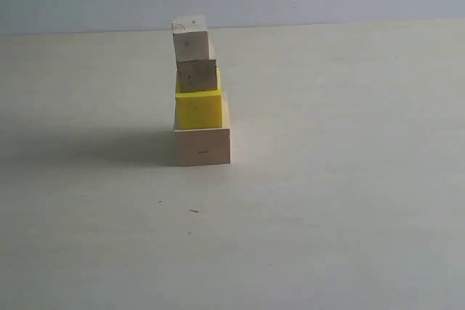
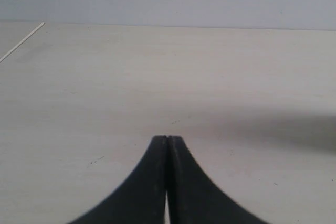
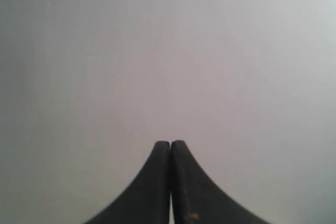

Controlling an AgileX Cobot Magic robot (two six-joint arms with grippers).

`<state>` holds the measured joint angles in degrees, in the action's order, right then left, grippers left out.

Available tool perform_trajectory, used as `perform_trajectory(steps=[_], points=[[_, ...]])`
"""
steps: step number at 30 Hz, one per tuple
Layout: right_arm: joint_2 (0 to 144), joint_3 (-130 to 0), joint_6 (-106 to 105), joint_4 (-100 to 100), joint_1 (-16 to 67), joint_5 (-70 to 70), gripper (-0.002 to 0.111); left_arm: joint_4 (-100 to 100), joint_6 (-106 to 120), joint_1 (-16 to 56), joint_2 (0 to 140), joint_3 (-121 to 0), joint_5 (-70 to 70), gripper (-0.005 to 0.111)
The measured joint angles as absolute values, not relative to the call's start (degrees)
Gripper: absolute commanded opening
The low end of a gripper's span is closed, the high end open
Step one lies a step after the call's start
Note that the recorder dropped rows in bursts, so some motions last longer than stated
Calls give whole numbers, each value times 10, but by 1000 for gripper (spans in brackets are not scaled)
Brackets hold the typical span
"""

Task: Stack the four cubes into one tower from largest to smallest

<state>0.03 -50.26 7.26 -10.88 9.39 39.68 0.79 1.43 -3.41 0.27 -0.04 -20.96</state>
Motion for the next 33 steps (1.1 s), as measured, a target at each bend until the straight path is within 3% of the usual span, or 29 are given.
perform_trajectory(steps=[8,14,21,33], points=[[2,-288,117,-89,62,210,0,6,14,-34,3,0,-210,0],[2,-99,130,-88,62,162,0,6,14,-34,3,0,-210,0],[2,-7,131,-88,62,118,0,6,14,-34,3,0,-210,0],[2,-3,92,-88,55,181,0,6,14,-34,3,0,-210,0]])
